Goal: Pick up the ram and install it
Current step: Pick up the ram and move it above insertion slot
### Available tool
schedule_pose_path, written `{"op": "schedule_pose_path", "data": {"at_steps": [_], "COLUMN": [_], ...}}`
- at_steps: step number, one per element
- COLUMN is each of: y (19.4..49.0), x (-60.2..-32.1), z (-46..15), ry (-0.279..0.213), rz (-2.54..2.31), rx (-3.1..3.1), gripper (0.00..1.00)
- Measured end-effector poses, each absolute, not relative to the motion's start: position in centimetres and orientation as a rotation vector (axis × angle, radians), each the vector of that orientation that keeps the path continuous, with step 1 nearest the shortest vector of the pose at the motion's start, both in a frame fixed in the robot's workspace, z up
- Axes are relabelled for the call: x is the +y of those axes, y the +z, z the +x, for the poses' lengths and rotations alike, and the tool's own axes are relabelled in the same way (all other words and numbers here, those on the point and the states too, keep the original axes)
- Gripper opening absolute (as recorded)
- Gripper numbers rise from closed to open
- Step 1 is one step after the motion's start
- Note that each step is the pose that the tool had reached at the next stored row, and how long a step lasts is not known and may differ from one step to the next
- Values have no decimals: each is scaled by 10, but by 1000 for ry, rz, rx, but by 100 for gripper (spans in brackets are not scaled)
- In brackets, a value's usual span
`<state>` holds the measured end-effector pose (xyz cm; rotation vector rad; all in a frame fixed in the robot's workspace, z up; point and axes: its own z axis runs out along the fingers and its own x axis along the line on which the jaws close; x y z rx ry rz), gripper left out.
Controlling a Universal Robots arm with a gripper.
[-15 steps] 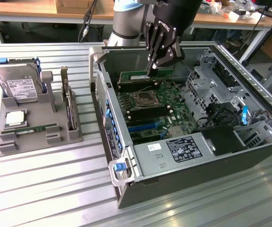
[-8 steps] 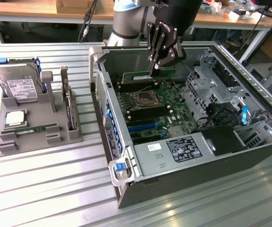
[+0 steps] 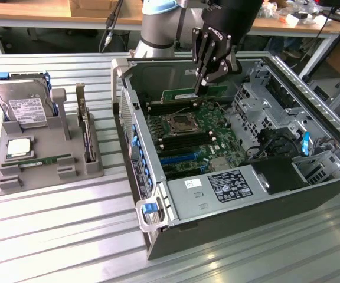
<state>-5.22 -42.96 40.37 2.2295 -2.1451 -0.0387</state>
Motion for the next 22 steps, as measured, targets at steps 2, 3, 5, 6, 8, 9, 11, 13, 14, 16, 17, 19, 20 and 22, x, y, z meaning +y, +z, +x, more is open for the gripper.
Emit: {"op": "schedule_pose_path", "data": {"at_steps": [2, 3, 5, 6, 8, 9, 11, 13, 14, 16, 17, 19, 20, 22], "y": [404, 404, 404, 404, 404, 404, 404, 404, 404, 404, 404, 404, 404, 404], "x": [-430, -430, -430, -430, -430, -430, -430, -430, -430, -430, -430, -430, -430, -430], "z": [-46, -44, -40, -39, -36, -35, -33, -28, -25, -23, -21, -18, -15, -8], "ry": [-38, -38, -37, -37, -36, -36, -35, -34, -34, -33, -33, -33, -32, -31], "rz": [2229, 2229, 2229, 2229, 2228, 2228, 2228, 2227, 2227, 2227, 2227, 2226, 2226, 2226], "rx": [-2145, -2145, -2144, -2144, -2144, -2144, -2144, -2143, -2143, -2143, -2143, -2142, -2142, -2142], "gripper": [13, 13, 13, 13, 13, 13, 13, 13, 13, 13, 13, 13, 13, 13]}}
